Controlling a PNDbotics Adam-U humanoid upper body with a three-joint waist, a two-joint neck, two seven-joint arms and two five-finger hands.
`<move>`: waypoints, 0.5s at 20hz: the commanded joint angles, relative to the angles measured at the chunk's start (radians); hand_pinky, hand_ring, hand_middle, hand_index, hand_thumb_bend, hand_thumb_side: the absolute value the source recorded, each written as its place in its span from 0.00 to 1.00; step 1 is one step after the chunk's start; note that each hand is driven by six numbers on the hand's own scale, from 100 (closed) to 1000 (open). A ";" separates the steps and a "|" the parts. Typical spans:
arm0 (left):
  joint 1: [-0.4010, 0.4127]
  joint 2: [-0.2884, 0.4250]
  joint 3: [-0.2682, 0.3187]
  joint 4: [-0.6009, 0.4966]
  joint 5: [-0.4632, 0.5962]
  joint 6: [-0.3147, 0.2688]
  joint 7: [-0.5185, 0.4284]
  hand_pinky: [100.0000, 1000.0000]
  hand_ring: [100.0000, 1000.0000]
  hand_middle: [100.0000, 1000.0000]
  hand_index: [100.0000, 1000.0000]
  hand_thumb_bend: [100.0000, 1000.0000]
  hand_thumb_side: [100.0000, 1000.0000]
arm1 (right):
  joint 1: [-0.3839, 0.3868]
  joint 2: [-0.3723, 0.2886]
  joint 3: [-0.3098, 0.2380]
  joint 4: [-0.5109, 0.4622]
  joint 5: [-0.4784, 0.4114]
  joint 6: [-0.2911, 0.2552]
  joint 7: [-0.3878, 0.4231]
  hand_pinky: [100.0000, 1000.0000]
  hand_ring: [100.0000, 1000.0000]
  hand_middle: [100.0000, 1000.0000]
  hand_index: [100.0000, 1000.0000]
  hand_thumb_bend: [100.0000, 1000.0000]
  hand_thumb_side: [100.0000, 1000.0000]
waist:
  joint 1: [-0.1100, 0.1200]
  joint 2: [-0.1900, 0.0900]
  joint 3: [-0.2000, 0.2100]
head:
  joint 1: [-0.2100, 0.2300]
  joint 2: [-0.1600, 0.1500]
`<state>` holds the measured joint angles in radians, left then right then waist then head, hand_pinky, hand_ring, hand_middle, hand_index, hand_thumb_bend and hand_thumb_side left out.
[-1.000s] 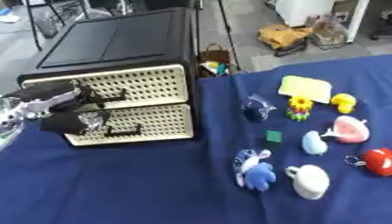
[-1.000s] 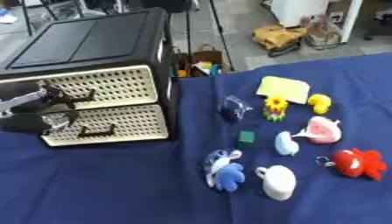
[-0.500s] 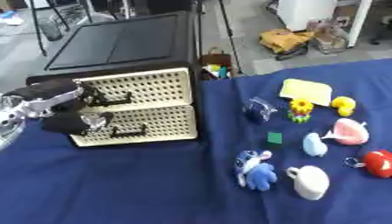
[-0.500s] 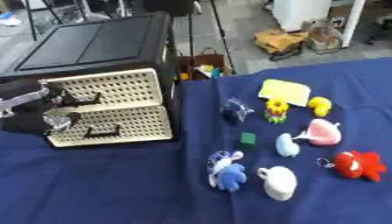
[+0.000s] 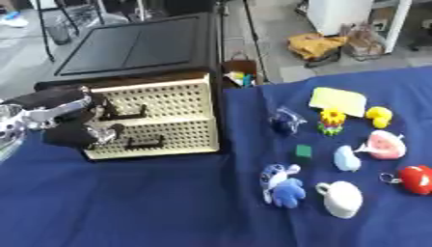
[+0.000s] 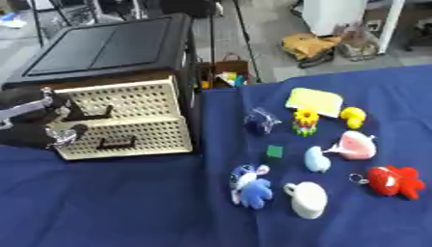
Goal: Pick up objects from table and place into drawer.
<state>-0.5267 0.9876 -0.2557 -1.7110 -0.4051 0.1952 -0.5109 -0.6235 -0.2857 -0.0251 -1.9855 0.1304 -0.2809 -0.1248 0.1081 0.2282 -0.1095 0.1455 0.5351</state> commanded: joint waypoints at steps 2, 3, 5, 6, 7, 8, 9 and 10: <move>-0.006 0.051 0.006 -0.025 0.010 0.001 -0.013 0.00 0.01 0.05 0.74 0.12 0.67 | -0.010 -0.002 -0.007 -0.015 -0.005 0.001 -0.007 0.70 0.79 0.69 0.72 0.19 0.95 | -0.007 -0.022 0.004 | -0.001 0.004; -0.005 0.053 0.003 -0.031 0.011 0.000 -0.017 0.00 0.01 0.05 0.74 0.12 0.66 | -0.010 -0.002 -0.007 -0.015 -0.005 0.001 -0.008 0.70 0.79 0.69 0.72 0.19 0.95 | -0.008 -0.023 0.004 | -0.001 0.006; -0.003 0.057 -0.003 -0.045 0.012 0.001 -0.025 0.00 0.01 0.05 0.74 0.12 0.67 | -0.011 -0.001 -0.007 -0.015 -0.005 0.001 -0.009 0.70 0.79 0.69 0.72 0.18 0.95 | -0.009 -0.024 0.006 | -0.001 0.008; -0.002 0.058 -0.006 -0.052 0.011 0.001 -0.029 0.00 0.01 0.05 0.74 0.11 0.67 | -0.011 -0.001 -0.007 -0.015 -0.005 0.001 -0.010 0.70 0.79 0.69 0.72 0.18 0.95 | -0.010 -0.025 0.007 | -0.001 0.009; 0.000 0.060 -0.008 -0.058 0.012 0.002 -0.032 0.00 0.01 0.05 0.74 0.11 0.67 | -0.011 -0.001 -0.007 -0.015 -0.005 0.001 -0.010 0.70 0.79 0.69 0.72 0.18 0.95 | -0.011 -0.026 0.007 | -0.001 0.009; 0.001 0.061 -0.010 -0.065 0.013 0.003 -0.035 0.00 0.01 0.05 0.74 0.11 0.67 | -0.011 0.000 -0.007 -0.015 -0.005 0.002 -0.011 0.70 0.79 0.69 0.72 0.18 0.95 | -0.011 -0.027 0.008 | -0.002 0.010; 0.002 0.062 -0.011 -0.071 0.014 0.004 -0.037 0.00 0.01 0.05 0.74 0.11 0.67 | -0.011 0.000 -0.007 -0.015 -0.005 0.002 -0.012 0.70 0.79 0.69 0.72 0.18 0.95 | -0.011 -0.028 0.008 | -0.002 0.011; 0.003 0.063 -0.013 -0.075 0.016 0.006 -0.040 0.00 0.01 0.05 0.74 0.11 0.67 | -0.011 0.001 -0.007 -0.015 -0.005 0.002 -0.013 0.70 0.79 0.69 0.72 0.18 0.95 | -0.011 -0.029 0.009 | -0.002 0.011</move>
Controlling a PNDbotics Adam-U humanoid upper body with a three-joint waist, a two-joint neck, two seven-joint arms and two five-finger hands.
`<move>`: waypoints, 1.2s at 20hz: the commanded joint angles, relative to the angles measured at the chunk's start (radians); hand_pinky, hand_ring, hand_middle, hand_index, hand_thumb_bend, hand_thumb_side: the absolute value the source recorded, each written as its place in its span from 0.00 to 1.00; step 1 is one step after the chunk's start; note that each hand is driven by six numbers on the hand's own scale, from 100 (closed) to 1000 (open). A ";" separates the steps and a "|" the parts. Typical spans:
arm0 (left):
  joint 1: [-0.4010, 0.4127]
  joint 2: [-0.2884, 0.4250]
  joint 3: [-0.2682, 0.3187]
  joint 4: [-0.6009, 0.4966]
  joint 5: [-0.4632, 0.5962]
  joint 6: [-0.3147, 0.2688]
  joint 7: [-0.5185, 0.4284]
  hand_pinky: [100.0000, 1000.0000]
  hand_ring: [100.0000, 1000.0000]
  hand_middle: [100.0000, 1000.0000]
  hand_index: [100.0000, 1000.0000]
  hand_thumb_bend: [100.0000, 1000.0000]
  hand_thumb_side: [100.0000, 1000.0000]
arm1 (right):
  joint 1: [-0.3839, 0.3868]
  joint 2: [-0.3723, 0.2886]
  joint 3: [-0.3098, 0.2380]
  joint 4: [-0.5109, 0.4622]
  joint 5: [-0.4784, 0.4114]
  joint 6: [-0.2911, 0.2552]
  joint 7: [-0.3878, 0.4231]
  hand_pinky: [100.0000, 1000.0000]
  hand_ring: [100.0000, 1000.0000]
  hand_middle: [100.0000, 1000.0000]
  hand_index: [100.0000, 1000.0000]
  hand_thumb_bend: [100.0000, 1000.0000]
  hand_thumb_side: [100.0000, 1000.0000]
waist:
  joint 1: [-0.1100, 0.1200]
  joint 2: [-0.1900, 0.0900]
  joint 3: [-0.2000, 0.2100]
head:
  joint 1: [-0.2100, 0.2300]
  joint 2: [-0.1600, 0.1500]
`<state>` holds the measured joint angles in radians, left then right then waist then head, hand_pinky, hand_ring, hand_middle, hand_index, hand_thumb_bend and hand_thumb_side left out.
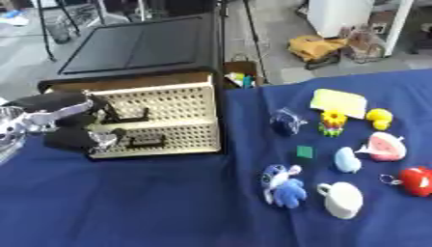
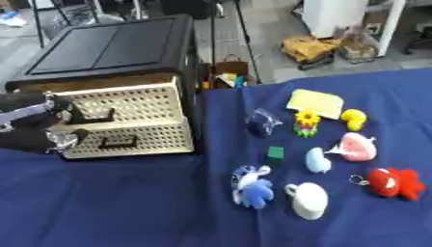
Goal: Pick up objects from table and place into drawer.
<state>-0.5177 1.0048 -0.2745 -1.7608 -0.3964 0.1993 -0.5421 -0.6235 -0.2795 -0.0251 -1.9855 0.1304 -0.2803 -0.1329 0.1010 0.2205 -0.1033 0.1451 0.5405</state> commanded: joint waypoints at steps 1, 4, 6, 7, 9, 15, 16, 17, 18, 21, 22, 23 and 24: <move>-0.005 0.047 0.005 -0.029 0.010 0.004 -0.011 0.00 0.01 0.05 0.74 0.11 0.67 | -0.011 -0.005 -0.007 -0.015 -0.005 0.002 -0.006 0.70 0.79 0.69 0.72 0.18 0.95 | -0.005 -0.022 0.003 | -0.002 0.006; -0.002 0.048 0.001 -0.036 0.019 0.011 -0.020 0.00 0.01 0.05 0.74 0.11 0.66 | -0.010 -0.004 -0.008 -0.015 -0.005 0.002 -0.008 0.70 0.79 0.69 0.72 0.18 0.95 | -0.005 -0.025 0.003 | -0.002 0.008; 0.000 0.049 0.000 -0.038 0.027 0.016 -0.026 0.00 0.01 0.04 0.73 0.12 0.66 | -0.010 -0.003 -0.008 -0.015 -0.004 0.003 -0.010 0.70 0.79 0.69 0.72 0.18 0.95 | -0.005 -0.026 0.003 | -0.003 0.009; 0.000 0.049 -0.001 -0.039 0.031 0.018 -0.028 0.00 0.01 0.04 0.73 0.12 0.66 | -0.010 -0.003 -0.008 -0.015 -0.004 0.004 -0.011 0.70 0.79 0.69 0.72 0.18 0.95 | -0.005 -0.027 0.002 | -0.003 0.009; 0.000 0.050 -0.003 -0.043 0.036 0.021 -0.032 0.00 0.01 0.04 0.73 0.11 0.66 | -0.009 -0.003 -0.009 -0.015 -0.003 0.005 -0.012 0.70 0.79 0.69 0.72 0.18 0.95 | -0.004 -0.028 0.002 | -0.002 0.011; 0.004 0.056 -0.007 -0.058 0.042 0.026 -0.040 0.00 0.01 0.05 0.73 0.11 0.66 | -0.008 -0.002 -0.010 -0.015 -0.003 0.008 -0.017 0.70 0.79 0.69 0.72 0.17 0.95 | -0.005 -0.034 0.006 | -0.003 0.016; 0.004 0.057 -0.009 -0.061 0.043 0.026 -0.043 0.00 0.01 0.05 0.72 0.11 0.66 | -0.008 -0.001 -0.010 -0.015 -0.003 0.008 -0.018 0.70 0.79 0.69 0.72 0.17 0.95 | -0.005 -0.035 0.006 | -0.003 0.017; 0.004 0.058 -0.010 -0.065 0.043 0.027 -0.044 0.00 0.01 0.05 0.72 0.11 0.66 | -0.007 -0.001 -0.010 -0.015 -0.003 0.008 -0.019 0.70 0.79 0.69 0.72 0.17 0.95 | -0.006 -0.036 0.006 | -0.003 0.019; 0.005 0.059 -0.011 -0.068 0.043 0.027 -0.046 0.00 0.01 0.05 0.72 0.11 0.66 | -0.007 -0.001 -0.010 -0.015 -0.003 0.008 -0.020 0.70 0.79 0.69 0.72 0.17 0.95 | -0.006 -0.036 0.006 | -0.004 0.020; 0.006 0.063 -0.014 -0.080 0.044 0.029 -0.050 0.00 0.01 0.05 0.72 0.11 0.66 | -0.007 -0.001 -0.011 -0.015 -0.002 0.009 -0.023 0.70 0.79 0.69 0.72 0.18 0.94 | -0.009 -0.038 0.009 | -0.004 0.024; 0.006 0.064 -0.016 -0.084 0.045 0.029 -0.052 0.00 0.01 0.05 0.72 0.11 0.67 | -0.007 -0.001 -0.011 -0.015 -0.002 0.009 -0.024 0.70 0.79 0.69 0.72 0.17 0.95 | -0.009 -0.039 0.010 | -0.004 0.025; 0.006 0.065 -0.017 -0.089 0.046 0.030 -0.054 0.00 0.01 0.05 0.72 0.11 0.67 | -0.007 0.000 -0.011 -0.015 -0.002 0.010 -0.025 0.70 0.79 0.69 0.72 0.17 0.95 | -0.010 -0.039 0.011 | -0.004 0.026; 0.006 0.066 -0.019 -0.093 0.047 0.031 -0.056 0.00 0.01 0.05 0.72 0.11 0.67 | -0.007 0.000 -0.011 -0.015 -0.002 0.010 -0.025 0.70 0.79 0.69 0.72 0.17 0.95 | -0.011 -0.040 0.011 | -0.004 0.026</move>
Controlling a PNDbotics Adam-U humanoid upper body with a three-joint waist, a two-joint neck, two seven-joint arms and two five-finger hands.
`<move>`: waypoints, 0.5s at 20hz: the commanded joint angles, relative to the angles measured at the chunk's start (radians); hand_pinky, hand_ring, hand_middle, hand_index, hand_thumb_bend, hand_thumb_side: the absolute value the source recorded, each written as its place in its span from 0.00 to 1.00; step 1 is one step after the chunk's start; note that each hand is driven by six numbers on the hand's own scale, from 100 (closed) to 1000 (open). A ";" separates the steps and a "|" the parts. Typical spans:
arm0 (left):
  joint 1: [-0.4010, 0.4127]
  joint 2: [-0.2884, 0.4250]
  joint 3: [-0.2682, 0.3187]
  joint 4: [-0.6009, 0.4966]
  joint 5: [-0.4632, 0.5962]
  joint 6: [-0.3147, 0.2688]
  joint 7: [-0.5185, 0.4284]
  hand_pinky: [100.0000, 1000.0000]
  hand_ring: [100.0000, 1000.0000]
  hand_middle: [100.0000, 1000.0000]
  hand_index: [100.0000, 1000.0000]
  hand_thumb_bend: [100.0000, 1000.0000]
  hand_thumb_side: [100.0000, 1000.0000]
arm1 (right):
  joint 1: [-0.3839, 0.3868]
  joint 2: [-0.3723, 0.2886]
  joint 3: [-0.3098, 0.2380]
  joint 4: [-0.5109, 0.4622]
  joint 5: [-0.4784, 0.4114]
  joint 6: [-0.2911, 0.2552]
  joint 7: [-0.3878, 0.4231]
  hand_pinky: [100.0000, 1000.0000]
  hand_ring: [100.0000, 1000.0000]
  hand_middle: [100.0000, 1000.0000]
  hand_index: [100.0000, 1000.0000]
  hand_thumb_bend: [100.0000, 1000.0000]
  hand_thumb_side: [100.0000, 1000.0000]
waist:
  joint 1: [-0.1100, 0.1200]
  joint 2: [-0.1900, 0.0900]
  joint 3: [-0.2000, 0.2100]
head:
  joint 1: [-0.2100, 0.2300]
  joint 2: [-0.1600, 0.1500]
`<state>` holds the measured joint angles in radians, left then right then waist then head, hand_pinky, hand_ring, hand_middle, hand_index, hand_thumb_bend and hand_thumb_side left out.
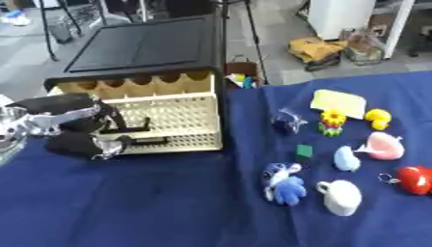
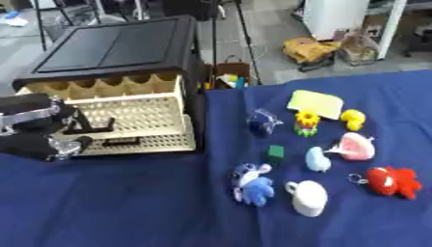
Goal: Pick up objects from table and place into drawer.
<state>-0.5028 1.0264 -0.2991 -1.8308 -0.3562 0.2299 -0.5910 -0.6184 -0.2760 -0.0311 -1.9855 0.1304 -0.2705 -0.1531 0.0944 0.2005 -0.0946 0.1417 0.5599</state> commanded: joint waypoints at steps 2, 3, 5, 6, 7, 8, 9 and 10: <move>-0.008 0.047 0.004 -0.031 0.010 0.002 -0.010 0.00 0.01 0.05 0.72 0.12 0.67 | -0.012 -0.003 -0.005 -0.015 -0.002 0.001 -0.006 0.70 0.79 0.69 0.72 0.17 0.95 | -0.005 -0.022 0.002 | -0.001 0.007; -0.007 0.048 0.003 -0.035 0.013 0.004 -0.011 0.00 0.01 0.05 0.72 0.12 0.67 | -0.012 -0.002 -0.005 -0.015 -0.001 0.001 -0.007 0.70 0.79 0.69 0.72 0.17 0.95 | -0.006 -0.023 0.002 | -0.001 0.008; -0.006 0.051 0.001 -0.043 0.018 0.005 -0.014 0.00 0.01 0.05 0.71 0.12 0.66 | -0.012 -0.001 -0.006 -0.015 -0.001 0.002 -0.009 0.70 0.79 0.69 0.72 0.17 0.95 | -0.007 -0.026 0.000 | -0.001 0.008; -0.005 0.052 -0.001 -0.047 0.020 0.006 -0.016 0.00 0.01 0.05 0.71 0.12 0.66 | -0.012 -0.001 -0.006 -0.015 -0.001 0.002 -0.010 0.70 0.79 0.69 0.72 0.17 0.95 | -0.008 -0.027 0.000 | -0.001 0.009; -0.003 0.054 -0.002 -0.051 0.022 0.008 -0.018 0.00 0.01 0.05 0.71 0.12 0.66 | -0.012 0.000 -0.006 -0.015 -0.001 0.003 -0.011 0.70 0.79 0.69 0.72 0.17 0.95 | -0.008 -0.028 0.000 | -0.001 0.009; -0.002 0.055 -0.003 -0.055 0.024 0.009 -0.020 0.00 0.01 0.05 0.71 0.12 0.67 | -0.012 0.000 -0.006 -0.015 -0.001 0.003 -0.012 0.70 0.79 0.69 0.72 0.17 0.95 | -0.009 -0.029 0.001 | -0.001 0.009; 0.001 0.056 -0.004 -0.059 0.024 0.009 -0.020 0.00 0.01 0.05 0.71 0.12 0.67 | -0.012 0.000 -0.006 -0.015 -0.001 0.003 -0.013 0.70 0.79 0.69 0.72 0.17 0.95 | -0.009 -0.030 0.001 | -0.002 0.010; 0.002 0.058 -0.005 -0.065 0.025 0.010 -0.020 0.00 0.01 0.05 0.71 0.12 0.67 | -0.012 0.001 -0.006 -0.015 0.000 0.003 -0.013 0.70 0.79 0.69 0.72 0.17 0.95 | -0.009 -0.031 0.002 | -0.003 0.010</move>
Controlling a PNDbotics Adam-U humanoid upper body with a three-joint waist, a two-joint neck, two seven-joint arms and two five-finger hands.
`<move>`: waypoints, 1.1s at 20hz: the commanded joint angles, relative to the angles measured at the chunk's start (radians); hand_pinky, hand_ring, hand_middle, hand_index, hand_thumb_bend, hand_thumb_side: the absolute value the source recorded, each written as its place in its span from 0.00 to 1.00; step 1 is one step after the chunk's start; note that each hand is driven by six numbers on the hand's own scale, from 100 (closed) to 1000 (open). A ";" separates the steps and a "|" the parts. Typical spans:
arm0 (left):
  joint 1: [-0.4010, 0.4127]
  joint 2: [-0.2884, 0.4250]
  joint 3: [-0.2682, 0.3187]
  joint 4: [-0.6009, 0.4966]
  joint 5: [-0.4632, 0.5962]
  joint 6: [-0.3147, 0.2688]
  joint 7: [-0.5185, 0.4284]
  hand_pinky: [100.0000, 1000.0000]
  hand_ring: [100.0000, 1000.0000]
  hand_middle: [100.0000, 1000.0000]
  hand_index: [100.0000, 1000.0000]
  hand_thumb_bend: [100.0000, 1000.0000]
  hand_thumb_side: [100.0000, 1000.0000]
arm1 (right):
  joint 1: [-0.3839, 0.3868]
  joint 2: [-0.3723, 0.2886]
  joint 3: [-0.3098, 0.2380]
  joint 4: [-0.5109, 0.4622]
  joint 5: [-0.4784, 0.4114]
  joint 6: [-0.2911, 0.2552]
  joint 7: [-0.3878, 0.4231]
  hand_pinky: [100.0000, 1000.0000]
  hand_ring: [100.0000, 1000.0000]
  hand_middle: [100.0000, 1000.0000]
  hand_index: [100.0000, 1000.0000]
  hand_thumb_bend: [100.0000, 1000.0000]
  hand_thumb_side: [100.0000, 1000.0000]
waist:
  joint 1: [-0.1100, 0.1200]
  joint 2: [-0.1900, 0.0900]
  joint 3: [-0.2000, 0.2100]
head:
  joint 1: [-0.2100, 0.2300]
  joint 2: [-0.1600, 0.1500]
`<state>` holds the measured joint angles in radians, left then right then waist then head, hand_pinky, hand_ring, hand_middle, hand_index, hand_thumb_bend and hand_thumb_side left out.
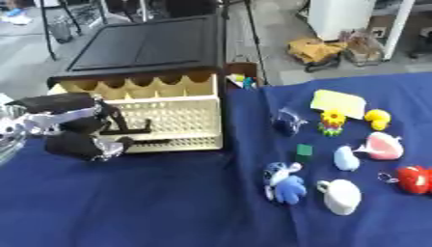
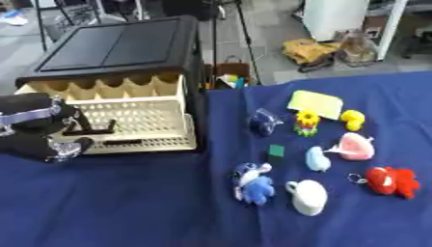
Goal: Pick up objects from table and place into drawer.
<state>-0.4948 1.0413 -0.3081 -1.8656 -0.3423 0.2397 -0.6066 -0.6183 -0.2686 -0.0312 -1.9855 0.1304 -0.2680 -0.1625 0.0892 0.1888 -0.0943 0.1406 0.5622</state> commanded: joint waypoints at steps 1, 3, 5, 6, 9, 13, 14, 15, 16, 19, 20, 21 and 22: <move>-0.004 0.044 0.003 -0.037 0.012 0.000 -0.004 0.00 0.01 0.05 0.71 0.12 0.67 | -0.011 -0.006 -0.006 -0.015 0.000 0.001 -0.005 0.70 0.79 0.69 0.72 0.17 0.95 | -0.004 -0.020 0.003 | -0.002 0.008; -0.003 0.046 0.001 -0.048 0.014 0.003 -0.003 0.00 0.01 0.05 0.70 0.12 0.67 | -0.011 -0.005 -0.006 -0.015 0.000 0.002 -0.006 0.70 0.79 0.69 0.72 0.17 0.95 | -0.005 -0.023 0.005 | -0.001 0.008; -0.001 0.048 0.000 -0.058 0.016 0.006 -0.001 0.00 0.01 0.05 0.70 0.12 0.67 | -0.011 -0.004 -0.006 -0.015 0.000 0.003 -0.007 0.71 0.79 0.69 0.72 0.17 0.95 | -0.006 -0.025 0.007 | -0.001 0.007; 0.000 0.050 -0.001 -0.063 0.017 0.007 0.000 0.00 0.01 0.05 0.70 0.12 0.67 | -0.010 -0.004 -0.006 -0.015 0.001 0.003 -0.008 0.71 0.79 0.69 0.72 0.17 0.95 | -0.006 -0.026 0.008 | -0.001 0.007; 0.003 0.053 -0.004 -0.076 0.019 0.011 0.000 0.00 0.01 0.05 0.70 0.13 0.67 | -0.010 -0.003 -0.006 -0.015 0.001 0.004 -0.010 0.71 0.79 0.69 0.72 0.16 0.95 | -0.006 -0.029 0.012 | -0.001 0.007; 0.008 0.056 -0.009 -0.092 0.019 0.015 -0.004 0.00 0.01 0.05 0.69 0.14 0.67 | -0.008 -0.002 -0.006 -0.015 0.001 0.004 -0.013 0.71 0.79 0.69 0.72 0.16 0.95 | -0.006 -0.033 0.017 | -0.001 0.007; 0.010 0.056 -0.010 -0.096 0.019 0.015 -0.005 0.00 0.01 0.05 0.69 0.14 0.67 | -0.008 -0.002 -0.006 -0.015 0.001 0.004 -0.013 0.71 0.79 0.69 0.72 0.16 0.95 | -0.006 -0.034 0.018 | -0.001 0.008; 0.012 0.056 -0.011 -0.100 0.018 0.015 -0.007 0.00 0.01 0.05 0.69 0.14 0.67 | -0.008 -0.002 -0.007 -0.015 0.001 0.004 -0.014 0.71 0.79 0.69 0.72 0.16 0.95 | -0.006 -0.035 0.019 | -0.001 0.009; 0.014 0.056 -0.013 -0.105 0.017 0.016 -0.008 0.00 0.01 0.05 0.69 0.14 0.67 | -0.007 -0.002 -0.007 -0.015 0.001 0.004 -0.015 0.71 0.79 0.69 0.72 0.16 0.95 | -0.006 -0.035 0.020 | -0.001 0.009; 0.017 0.056 -0.017 -0.120 0.016 0.017 -0.011 0.00 0.01 0.05 0.70 0.16 0.67 | -0.006 -0.001 -0.007 -0.015 0.001 0.005 -0.017 0.71 0.79 0.69 0.72 0.16 0.95 | -0.007 -0.037 0.023 | -0.001 0.010; 0.018 0.056 -0.018 -0.124 0.017 0.018 -0.012 0.00 0.01 0.05 0.69 0.17 0.67 | -0.006 -0.001 -0.007 -0.015 0.001 0.005 -0.018 0.71 0.79 0.69 0.72 0.16 0.95 | -0.007 -0.038 0.024 | -0.001 0.010; 0.019 0.056 -0.019 -0.128 0.018 0.019 -0.013 0.00 0.01 0.05 0.69 0.17 0.67 | -0.006 -0.001 -0.007 -0.015 0.001 0.005 -0.018 0.71 0.79 0.69 0.72 0.16 0.95 | -0.007 -0.039 0.025 | 0.000 0.010; 0.020 0.056 -0.020 -0.131 0.018 0.020 -0.013 0.00 0.01 0.05 0.69 0.17 0.67 | -0.005 -0.001 -0.007 -0.015 0.001 0.005 -0.018 0.71 0.79 0.69 0.72 0.16 0.95 | -0.008 -0.040 0.026 | 0.000 0.010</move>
<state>-0.4671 1.0647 -0.3311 -1.9759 -0.3306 0.2591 -0.6169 -0.6145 -0.2605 -0.0315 -1.9855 0.1305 -0.2634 -0.1771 0.0843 0.1662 -0.0683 0.1385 0.5664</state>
